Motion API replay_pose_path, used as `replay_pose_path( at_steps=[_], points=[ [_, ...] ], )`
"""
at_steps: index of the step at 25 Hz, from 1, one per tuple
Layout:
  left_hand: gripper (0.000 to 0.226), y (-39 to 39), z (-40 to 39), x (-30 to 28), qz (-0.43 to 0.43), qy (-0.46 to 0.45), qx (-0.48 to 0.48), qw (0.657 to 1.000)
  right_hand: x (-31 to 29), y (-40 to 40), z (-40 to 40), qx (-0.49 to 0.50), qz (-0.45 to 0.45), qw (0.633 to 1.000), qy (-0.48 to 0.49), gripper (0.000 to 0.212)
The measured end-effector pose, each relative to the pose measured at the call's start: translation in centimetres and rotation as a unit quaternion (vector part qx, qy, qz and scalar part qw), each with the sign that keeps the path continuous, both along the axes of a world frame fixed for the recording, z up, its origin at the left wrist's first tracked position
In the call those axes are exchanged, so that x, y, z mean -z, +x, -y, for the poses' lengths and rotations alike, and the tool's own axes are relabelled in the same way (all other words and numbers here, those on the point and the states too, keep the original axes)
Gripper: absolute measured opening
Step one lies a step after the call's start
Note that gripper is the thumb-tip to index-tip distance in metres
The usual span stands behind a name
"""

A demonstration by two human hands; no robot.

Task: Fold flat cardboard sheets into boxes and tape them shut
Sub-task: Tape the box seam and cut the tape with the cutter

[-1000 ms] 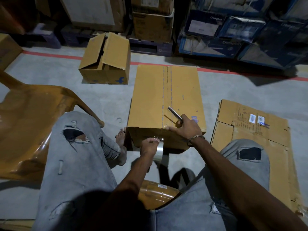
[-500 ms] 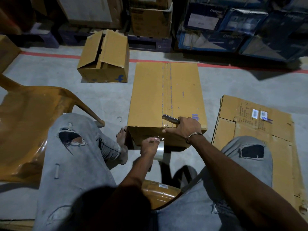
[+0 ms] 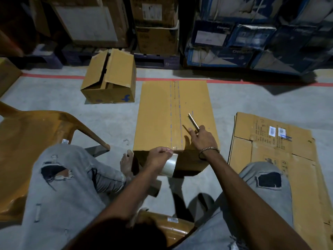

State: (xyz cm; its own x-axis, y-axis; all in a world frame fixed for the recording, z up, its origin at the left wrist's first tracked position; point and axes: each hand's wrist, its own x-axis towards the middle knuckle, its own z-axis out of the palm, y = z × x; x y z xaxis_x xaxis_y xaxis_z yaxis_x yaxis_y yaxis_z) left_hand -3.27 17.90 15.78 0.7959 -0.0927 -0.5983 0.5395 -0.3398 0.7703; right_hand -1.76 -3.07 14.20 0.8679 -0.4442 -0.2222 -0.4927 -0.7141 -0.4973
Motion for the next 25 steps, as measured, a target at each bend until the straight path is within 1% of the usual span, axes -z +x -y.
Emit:
replay_pose_path(
  at_steps=[1,2,3,6,8,9,12,14,15,16,17,18,19,20,21,22,23,25],
  points=[
    [0.004,0.8,-0.4,-1.7,0.011,0.002,0.032,0.999,-0.1,0.5,0.6,0.001,0.013,1.000,-0.014,0.036],
    [0.005,1.7,-1.0,-3.5,0.026,0.009,0.066,0.997,-0.2,1.0,1.1,-0.005,0.013,0.999,-0.032,0.031],
    [0.008,2.7,-1.7,-5.2,0.038,0.015,0.098,0.994,-0.1,1.5,1.4,-0.007,0.008,0.999,-0.043,0.037],
    [0.015,5.9,-4.4,-8.8,0.061,0.052,0.172,0.982,1.4,3.4,0.8,-0.014,0.004,0.998,-0.060,0.071],
    [0.017,7.6,-5.8,-9.3,0.067,0.069,0.188,0.977,2.6,4.6,0.3,-0.032,0.014,0.997,-0.070,0.085],
    [0.017,8.2,-6.2,-9.2,0.067,0.071,0.187,0.978,3.1,4.9,0.1,-0.048,0.019,0.995,-0.090,0.088],
    [0.017,9.5,-5.5,-8.5,0.078,0.079,0.185,0.976,4.0,5.3,-0.2,-0.080,-0.002,0.979,-0.185,0.086],
    [0.019,10.1,-4.6,-8.1,0.096,0.063,0.214,0.970,3.8,5.3,-0.2,-0.073,-0.013,0.977,-0.199,0.073],
    [0.020,10.2,-4.4,-7.9,0.102,0.050,0.229,0.967,3.4,5.2,-0.3,-0.068,-0.002,0.980,-0.188,0.065],
    [0.020,10.3,-4.3,-7.6,0.107,0.044,0.247,0.962,2.5,5.1,-0.6,-0.063,0.021,0.987,-0.150,0.060],
    [0.020,10.3,-4.3,-7.4,0.110,0.048,0.264,0.957,1.4,4.8,-0.9,-0.057,0.049,0.995,-0.072,0.057],
    [0.019,10.3,-4.3,-7.1,0.112,0.053,0.277,0.953,0.0,4.4,-1.4,-0.046,0.069,0.995,0.046,0.052],
    [0.019,10.2,-4.3,-7.0,0.114,0.053,0.285,0.950,-1.7,3.6,-2.1,-0.029,0.069,0.979,0.192,0.048],
    [0.019,10.1,-4.1,-6.9,0.114,0.046,0.290,0.949,-3.1,2.5,-3.0,-0.013,0.048,0.944,0.325,0.045],
    [0.020,9.8,-3.8,-7.1,0.115,0.038,0.298,0.947,-4.1,1.2,-3.9,-0.010,0.033,0.918,0.396,0.045],
    [0.023,9.6,-3.4,-7.2,0.120,0.032,0.311,0.942,-4.6,0.0,-4.7,-0.013,0.037,0.912,0.408,0.047],
    [0.025,9.4,-3.0,-7.3,0.127,0.026,0.328,0.936,-4.7,-1.1,-5.4,-0.008,0.059,0.914,0.401,0.051],
    [0.029,8.8,-2.4,-7.3,0.141,0.018,0.360,0.922,-4.3,-2.5,-6.5,0.041,0.122,0.917,0.377,0.056]
  ],
)
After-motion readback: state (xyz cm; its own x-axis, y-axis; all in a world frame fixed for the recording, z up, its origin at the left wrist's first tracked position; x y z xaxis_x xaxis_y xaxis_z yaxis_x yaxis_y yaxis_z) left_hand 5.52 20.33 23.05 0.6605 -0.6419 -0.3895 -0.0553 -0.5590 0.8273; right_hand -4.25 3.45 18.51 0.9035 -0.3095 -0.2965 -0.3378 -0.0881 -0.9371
